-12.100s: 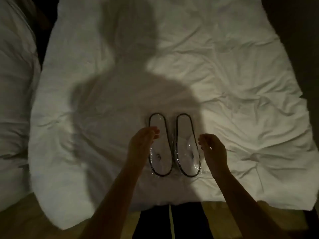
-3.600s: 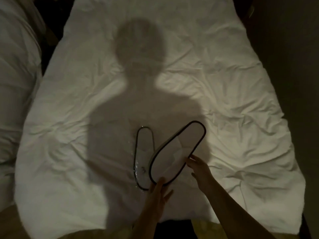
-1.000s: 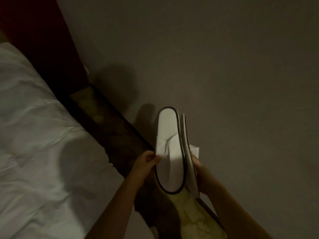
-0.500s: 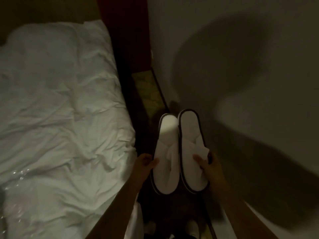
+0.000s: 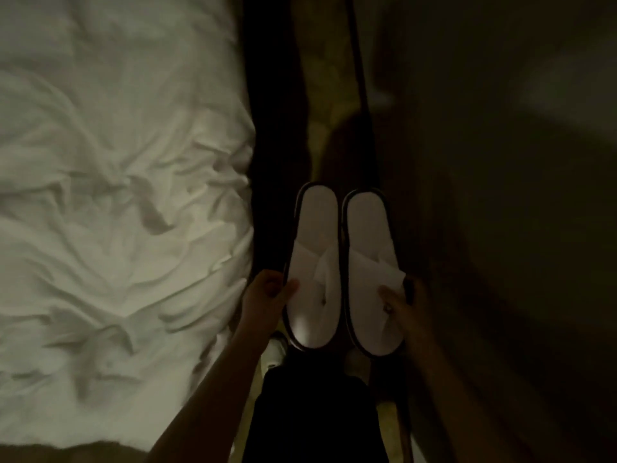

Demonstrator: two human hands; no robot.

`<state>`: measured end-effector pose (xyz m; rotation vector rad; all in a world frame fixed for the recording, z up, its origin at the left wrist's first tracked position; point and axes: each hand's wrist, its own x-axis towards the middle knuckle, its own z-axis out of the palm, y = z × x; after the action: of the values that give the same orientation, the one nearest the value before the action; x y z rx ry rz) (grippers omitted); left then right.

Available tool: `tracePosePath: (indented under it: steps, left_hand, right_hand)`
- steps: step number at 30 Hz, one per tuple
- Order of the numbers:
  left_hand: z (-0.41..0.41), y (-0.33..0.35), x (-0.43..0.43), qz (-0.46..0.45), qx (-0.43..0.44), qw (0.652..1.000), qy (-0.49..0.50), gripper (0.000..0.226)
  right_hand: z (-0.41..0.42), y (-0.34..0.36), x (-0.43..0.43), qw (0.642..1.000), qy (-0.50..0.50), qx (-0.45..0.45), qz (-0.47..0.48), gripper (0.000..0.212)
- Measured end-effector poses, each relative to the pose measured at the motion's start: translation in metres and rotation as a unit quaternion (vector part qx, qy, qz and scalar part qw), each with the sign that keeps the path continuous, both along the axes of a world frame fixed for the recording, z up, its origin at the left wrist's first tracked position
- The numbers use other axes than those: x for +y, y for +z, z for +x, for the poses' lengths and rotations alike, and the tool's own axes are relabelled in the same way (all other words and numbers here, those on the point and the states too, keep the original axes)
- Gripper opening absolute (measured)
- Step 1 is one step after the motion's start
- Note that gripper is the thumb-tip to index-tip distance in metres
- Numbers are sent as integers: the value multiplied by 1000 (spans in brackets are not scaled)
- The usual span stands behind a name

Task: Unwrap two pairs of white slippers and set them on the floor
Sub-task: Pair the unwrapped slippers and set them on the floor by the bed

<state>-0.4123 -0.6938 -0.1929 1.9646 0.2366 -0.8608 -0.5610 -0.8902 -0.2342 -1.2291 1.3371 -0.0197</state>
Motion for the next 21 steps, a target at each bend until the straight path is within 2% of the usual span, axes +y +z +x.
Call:
tracePosePath:
  steps: [5, 8, 10, 14, 17, 21]
  left_hand:
    - [-20, -126, 12, 5, 93, 995, 40, 29]
    - [-34, -196, 24, -1, 134, 989, 55, 23]
    - [-45, -241, 32, 6, 140, 988, 60, 13]
    - [-50, -323, 36, 4, 132, 988, 83, 15]
    - [-44, -373, 35, 8, 124, 988, 87, 41]
    - [-38, -434, 35, 27, 130, 986, 103, 47]
  right_hand:
    - [-19, -111, 19, 999, 5, 33, 38, 67]
    - [-26, -175, 29, 997, 36, 46, 40, 62]
    - [-27, -217, 36, 996, 54, 55, 37, 61]
    - [-18, -297, 42, 994, 80, 62, 32, 65]
    - [-10, -349, 44, 994, 86, 66, 25, 66]
    - [-2, -411, 43, 992, 77, 86, 42, 72]
